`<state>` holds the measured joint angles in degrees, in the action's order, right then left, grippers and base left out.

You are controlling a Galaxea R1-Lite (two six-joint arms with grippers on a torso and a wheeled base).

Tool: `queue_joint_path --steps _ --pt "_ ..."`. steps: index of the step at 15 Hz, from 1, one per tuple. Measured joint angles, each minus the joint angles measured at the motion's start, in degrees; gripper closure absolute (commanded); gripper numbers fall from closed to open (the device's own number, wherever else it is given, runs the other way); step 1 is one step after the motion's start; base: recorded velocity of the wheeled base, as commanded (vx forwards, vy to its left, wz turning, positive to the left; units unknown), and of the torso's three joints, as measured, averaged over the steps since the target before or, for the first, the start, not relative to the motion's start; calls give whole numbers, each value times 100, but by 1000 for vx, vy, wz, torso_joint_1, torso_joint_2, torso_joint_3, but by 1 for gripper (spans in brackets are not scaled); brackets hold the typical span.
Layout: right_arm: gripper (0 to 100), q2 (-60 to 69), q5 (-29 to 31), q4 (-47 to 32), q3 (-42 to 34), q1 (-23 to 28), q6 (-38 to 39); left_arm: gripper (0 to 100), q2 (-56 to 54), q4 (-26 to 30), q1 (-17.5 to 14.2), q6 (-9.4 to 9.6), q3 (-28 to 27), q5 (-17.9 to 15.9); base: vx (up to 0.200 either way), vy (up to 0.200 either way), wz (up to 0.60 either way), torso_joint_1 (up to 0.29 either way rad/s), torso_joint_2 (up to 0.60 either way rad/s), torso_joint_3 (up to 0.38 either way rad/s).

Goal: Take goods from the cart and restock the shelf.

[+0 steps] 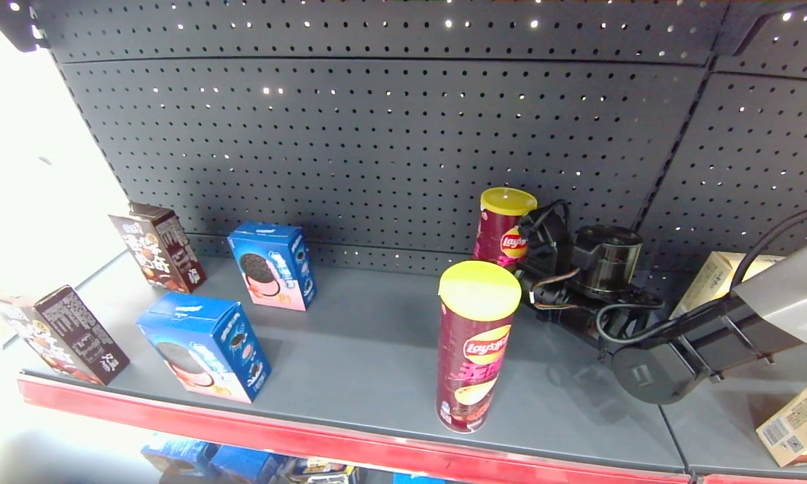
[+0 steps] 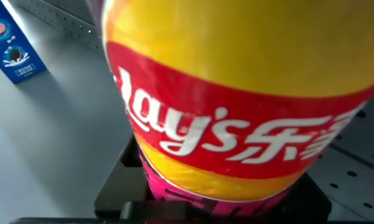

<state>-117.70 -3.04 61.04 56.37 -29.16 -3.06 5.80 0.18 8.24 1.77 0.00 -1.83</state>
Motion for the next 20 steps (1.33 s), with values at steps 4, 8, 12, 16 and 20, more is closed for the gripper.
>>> queue_joint_path --steps 4,8,12,16,20 --pt "100 -52 -29 -4 73 -13 0 0 0 0 0 0 0 -2 0 0 0 0 0 0" --pt "0 -99 -51 7 93 -18 -33 0 0 -2 2 0 0 2 0 0 0 0 0 0" --pt "0 -52 -106 -15 -72 -7 -161 0 0 0 2 1 0 0 0 0 0 0 0 0" --pt "0 246 -106 -28 -557 55 -211 0 0 0 2 0 0 0 0 0 0 0 0 0" --pt "0 896 -112 -37 -1459 111 -290 0 0 -2 2 4 0 5 0 0 0 0 0 0"
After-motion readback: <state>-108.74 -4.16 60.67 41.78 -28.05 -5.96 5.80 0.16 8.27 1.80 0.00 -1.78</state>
